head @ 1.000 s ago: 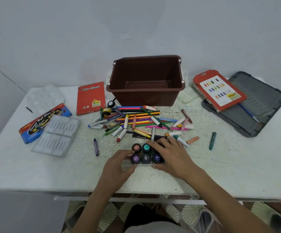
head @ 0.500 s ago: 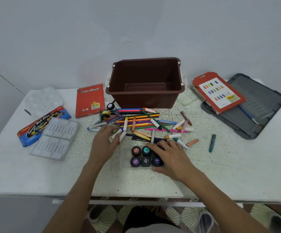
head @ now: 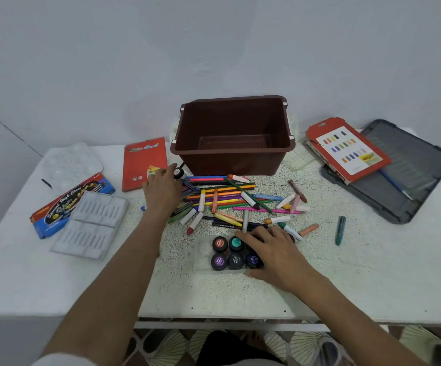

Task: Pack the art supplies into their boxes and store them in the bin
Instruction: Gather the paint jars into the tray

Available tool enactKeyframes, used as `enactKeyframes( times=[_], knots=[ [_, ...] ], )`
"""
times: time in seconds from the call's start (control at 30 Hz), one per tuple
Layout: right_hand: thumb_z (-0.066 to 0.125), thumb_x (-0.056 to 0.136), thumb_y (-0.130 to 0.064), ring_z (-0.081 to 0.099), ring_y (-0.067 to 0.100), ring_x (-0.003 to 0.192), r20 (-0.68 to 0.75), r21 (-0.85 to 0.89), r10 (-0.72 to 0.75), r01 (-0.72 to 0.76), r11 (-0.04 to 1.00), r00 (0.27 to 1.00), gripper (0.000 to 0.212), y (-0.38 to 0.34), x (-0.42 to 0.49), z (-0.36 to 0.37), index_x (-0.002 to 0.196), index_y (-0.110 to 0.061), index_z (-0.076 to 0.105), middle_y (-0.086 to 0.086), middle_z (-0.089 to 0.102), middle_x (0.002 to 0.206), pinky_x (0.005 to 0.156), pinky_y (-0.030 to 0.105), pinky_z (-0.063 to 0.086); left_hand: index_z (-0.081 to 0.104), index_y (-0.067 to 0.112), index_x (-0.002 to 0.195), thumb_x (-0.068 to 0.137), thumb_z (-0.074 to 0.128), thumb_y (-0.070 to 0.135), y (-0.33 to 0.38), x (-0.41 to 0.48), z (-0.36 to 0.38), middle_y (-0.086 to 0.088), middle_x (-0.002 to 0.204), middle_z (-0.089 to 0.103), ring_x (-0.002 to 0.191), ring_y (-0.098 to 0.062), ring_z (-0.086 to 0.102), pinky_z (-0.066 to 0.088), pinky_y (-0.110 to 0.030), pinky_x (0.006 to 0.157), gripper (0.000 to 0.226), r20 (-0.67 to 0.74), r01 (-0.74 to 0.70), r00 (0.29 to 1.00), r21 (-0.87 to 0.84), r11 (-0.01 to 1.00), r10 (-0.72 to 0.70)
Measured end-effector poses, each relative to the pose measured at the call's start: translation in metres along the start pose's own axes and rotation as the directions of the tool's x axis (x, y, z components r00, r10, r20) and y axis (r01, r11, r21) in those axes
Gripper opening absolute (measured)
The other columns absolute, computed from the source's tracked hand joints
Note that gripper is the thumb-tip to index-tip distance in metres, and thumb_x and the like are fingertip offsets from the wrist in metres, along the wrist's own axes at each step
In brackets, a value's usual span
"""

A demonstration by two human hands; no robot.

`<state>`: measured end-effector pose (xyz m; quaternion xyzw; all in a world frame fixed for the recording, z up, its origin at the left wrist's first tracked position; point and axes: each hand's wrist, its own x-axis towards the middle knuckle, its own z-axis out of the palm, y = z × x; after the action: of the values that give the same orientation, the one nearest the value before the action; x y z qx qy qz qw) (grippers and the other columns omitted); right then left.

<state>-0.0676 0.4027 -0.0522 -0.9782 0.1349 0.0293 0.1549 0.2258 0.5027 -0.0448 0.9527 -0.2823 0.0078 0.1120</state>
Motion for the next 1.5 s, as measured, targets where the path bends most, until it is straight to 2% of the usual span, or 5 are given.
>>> enactKeyframes(
  times=[0.27, 0.63, 0.73, 0.93, 1.5],
  knots=[
    [0.067, 0.085, -0.052, 0.037, 0.026, 0.122, 0.008, 0.006, 0.001, -0.001, 1.0, 1.0, 0.084, 0.0, 0.001, 0.0, 0.154, -0.036, 0.021, -0.002, 0.042, 0.138, 0.109, 0.042, 0.028, 0.051, 0.022, 0.135, 0.102, 0.049, 0.033, -0.002, 0.021, 0.006, -0.018, 0.12, 0.062, 0.113, -0.039, 0.055, 0.039, -0.051, 0.097, 0.035, 0.093, -0.041, 0.995, -0.055, 0.998, 0.046],
    [0.066, 0.084, -0.055, 0.037, 0.025, 0.123, 0.018, -0.013, 0.005, -0.005, 1.0, 1.0, 0.085, 0.001, 0.001, 0.001, 0.153, -0.038, 0.02, -0.003, 0.042, 0.137, 0.108, 0.041, 0.031, 0.055, 0.016, 0.125, 0.09, 0.064, 0.021, -0.006, -0.029, -0.004, -0.008, 0.114, 0.06, 0.102, -0.024, 0.055, 0.047, -0.04, 0.091, 0.037, -0.271, -0.13, 0.962, -0.369, 0.92, 0.027],
    [0.068, 0.082, -0.055, 0.04, 0.025, 0.118, 0.004, -0.008, 0.001, -0.001, 1.0, 1.0, 0.085, 0.002, 0.001, 0.003, 0.153, -0.037, 0.024, -0.002, 0.045, 0.134, 0.106, 0.042, 0.034, 0.061, 0.019, 0.119, 0.088, 0.07, 0.015, -0.006, -0.067, -0.02, 0.001, 0.111, 0.061, 0.092, -0.002, 0.058, 0.045, -0.01, 0.081, 0.032, -0.191, -0.182, 0.978, -0.573, 0.799, 0.085],
    [0.064, 0.084, -0.057, 0.037, 0.023, 0.119, 0.016, -0.017, -0.002, 0.002, 1.0, 1.0, 0.084, 0.004, 0.002, 0.004, 0.153, -0.038, 0.02, -0.003, 0.041, 0.136, 0.105, 0.039, 0.033, 0.061, 0.024, 0.119, 0.083, 0.077, 0.017, -0.016, -0.127, -0.022, 0.016, 0.107, 0.065, 0.096, 0.004, 0.059, 0.039, -0.002, 0.079, 0.039, 0.029, -0.164, 0.972, -0.631, 0.758, 0.235],
    [0.066, 0.082, -0.058, 0.04, 0.025, 0.114, 0.016, -0.022, -0.01, 0.01, 1.0, 1.0, 0.084, 0.003, 0.002, 0.006, 0.152, -0.035, 0.027, -0.002, 0.046, 0.134, 0.098, 0.041, 0.038, 0.064, 0.023, 0.115, 0.08, 0.076, 0.021, -0.023, -0.149, 0.006, 0.006, 0.107, 0.059, 0.098, -0.014, 0.056, 0.049, -0.037, 0.085, 0.037, 0.029, -0.427, 0.873, -0.437, 0.792, 0.487]
  ],
)
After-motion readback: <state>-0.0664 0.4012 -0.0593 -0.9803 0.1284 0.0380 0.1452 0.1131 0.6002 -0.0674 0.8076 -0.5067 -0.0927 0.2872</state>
